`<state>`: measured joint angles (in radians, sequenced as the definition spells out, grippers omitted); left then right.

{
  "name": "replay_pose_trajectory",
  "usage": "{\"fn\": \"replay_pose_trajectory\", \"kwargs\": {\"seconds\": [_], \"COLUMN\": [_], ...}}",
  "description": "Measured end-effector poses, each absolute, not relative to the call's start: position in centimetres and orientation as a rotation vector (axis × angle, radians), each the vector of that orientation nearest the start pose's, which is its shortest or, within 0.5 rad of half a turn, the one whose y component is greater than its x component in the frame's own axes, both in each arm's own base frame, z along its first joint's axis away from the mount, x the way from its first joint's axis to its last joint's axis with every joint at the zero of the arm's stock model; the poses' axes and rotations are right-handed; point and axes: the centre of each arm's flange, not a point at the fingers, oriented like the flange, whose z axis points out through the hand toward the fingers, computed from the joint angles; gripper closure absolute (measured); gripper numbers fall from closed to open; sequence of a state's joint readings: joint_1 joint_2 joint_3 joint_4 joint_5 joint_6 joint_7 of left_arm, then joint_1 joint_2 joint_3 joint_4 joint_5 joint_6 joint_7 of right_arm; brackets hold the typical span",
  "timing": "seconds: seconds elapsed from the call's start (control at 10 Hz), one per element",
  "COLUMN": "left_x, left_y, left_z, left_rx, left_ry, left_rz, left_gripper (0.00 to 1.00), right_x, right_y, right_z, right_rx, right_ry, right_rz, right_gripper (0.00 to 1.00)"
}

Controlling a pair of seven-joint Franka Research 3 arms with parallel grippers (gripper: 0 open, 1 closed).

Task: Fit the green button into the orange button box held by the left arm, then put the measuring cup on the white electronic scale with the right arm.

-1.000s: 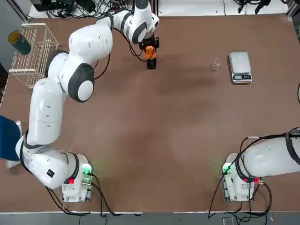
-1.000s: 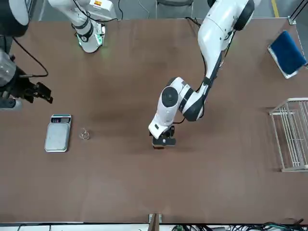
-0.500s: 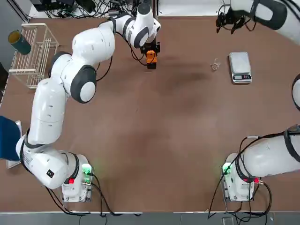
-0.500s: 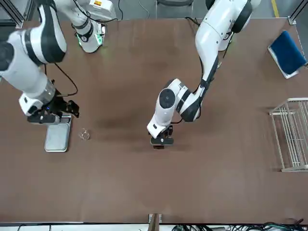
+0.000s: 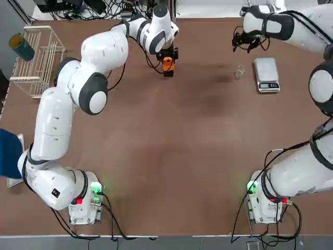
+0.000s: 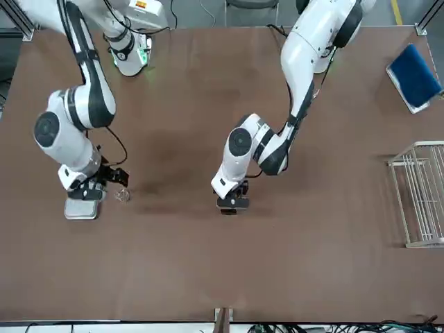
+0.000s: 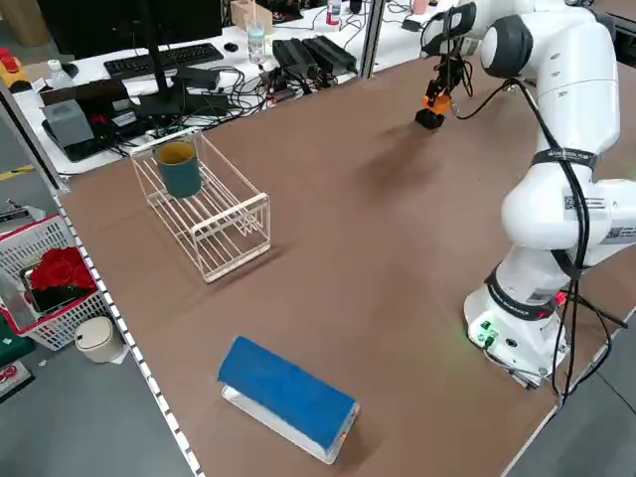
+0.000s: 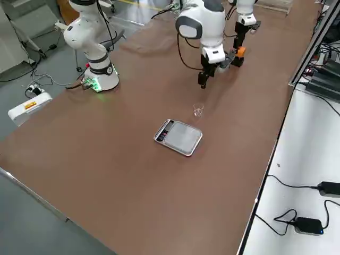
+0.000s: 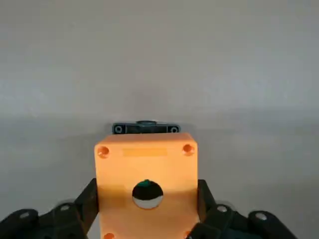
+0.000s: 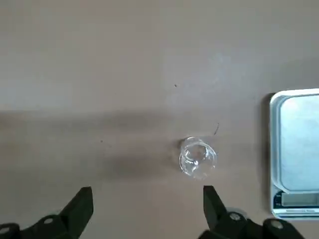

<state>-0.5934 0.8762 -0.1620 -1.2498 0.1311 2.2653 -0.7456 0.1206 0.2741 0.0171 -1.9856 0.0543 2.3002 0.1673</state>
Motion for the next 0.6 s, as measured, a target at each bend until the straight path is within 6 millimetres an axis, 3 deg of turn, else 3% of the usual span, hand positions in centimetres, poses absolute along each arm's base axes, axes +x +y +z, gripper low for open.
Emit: {"fn": "replay_pose_trajectory", "kwargs": {"seconds": [0.2,0.6], "left_x": [58.5,58.7], "left_y": [-49.8,-49.7], "left_z": [24.7,24.3], "left_rx": [-3.251,-3.252], "left_ry": [0.028,0.023], "left_rz": [-0.167,-0.176], "left_gripper": [0.20,0.20], "right_x": [60.2,60.4], "right_y": [8.3,7.9], "right_z": [29.9,26.1], "right_rx": [-3.088,-3.090], "right_ry": [0.127,0.159], "right_rz": [-0.060,-0.059], "right_gripper": [0.06,0.17]}}
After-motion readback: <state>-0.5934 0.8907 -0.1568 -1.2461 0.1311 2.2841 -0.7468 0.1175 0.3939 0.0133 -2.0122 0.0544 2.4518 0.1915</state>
